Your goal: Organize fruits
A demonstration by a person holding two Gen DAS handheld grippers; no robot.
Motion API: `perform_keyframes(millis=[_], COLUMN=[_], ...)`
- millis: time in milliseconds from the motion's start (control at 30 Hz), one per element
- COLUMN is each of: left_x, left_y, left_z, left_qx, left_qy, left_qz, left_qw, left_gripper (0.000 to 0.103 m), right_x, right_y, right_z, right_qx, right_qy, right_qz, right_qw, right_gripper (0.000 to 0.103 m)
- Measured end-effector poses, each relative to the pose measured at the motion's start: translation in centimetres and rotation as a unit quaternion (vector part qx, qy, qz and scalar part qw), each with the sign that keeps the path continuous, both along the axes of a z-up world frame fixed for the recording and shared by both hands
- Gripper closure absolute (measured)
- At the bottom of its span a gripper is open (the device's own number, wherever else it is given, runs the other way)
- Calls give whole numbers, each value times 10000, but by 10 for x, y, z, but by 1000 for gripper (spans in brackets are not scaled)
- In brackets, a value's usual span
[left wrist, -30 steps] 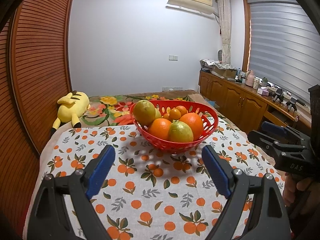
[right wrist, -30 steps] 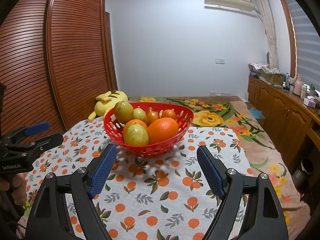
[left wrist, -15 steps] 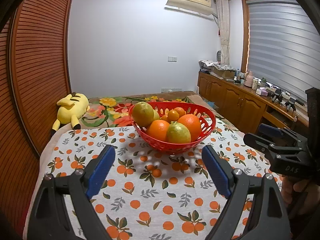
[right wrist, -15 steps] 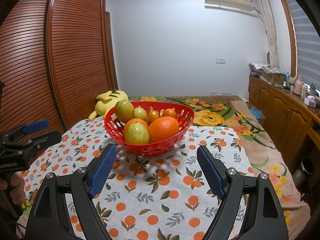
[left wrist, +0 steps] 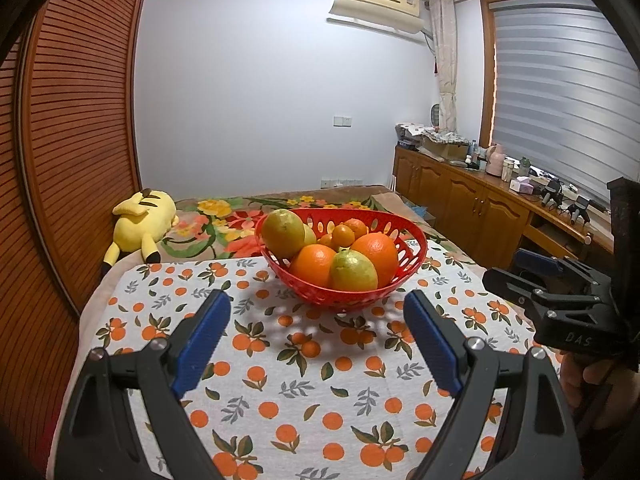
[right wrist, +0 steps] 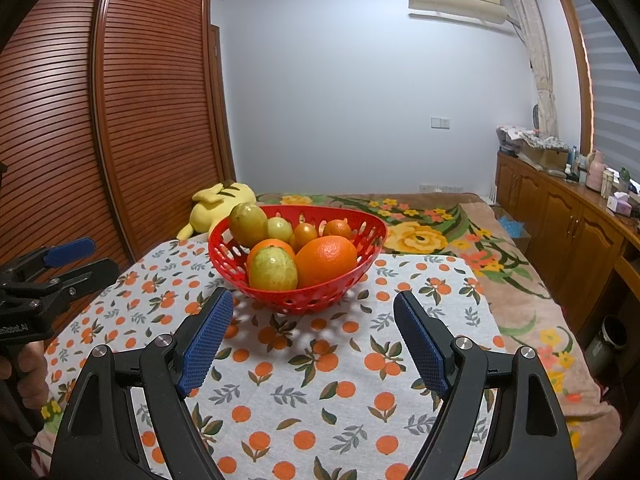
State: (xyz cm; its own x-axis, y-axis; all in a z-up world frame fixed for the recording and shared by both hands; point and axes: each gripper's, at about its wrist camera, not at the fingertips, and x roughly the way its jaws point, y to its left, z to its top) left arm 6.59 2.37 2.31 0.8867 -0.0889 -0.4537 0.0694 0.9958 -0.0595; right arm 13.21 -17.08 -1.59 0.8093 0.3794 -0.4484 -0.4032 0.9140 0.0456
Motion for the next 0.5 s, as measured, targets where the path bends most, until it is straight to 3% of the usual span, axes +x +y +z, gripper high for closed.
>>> perform_keyframes(millis=[500], left_x=[0], left_y=[0], left_z=[1], left_qx=[5], left_qy=[-4], left_qz=[0], left_qw=[10000], left_gripper=[14], right_x=[0], right_y=[0], right_z=[0], right_qx=[2], right_qy=[-1], right_qz=[-1], right_qw=[10000], right_gripper=[19])
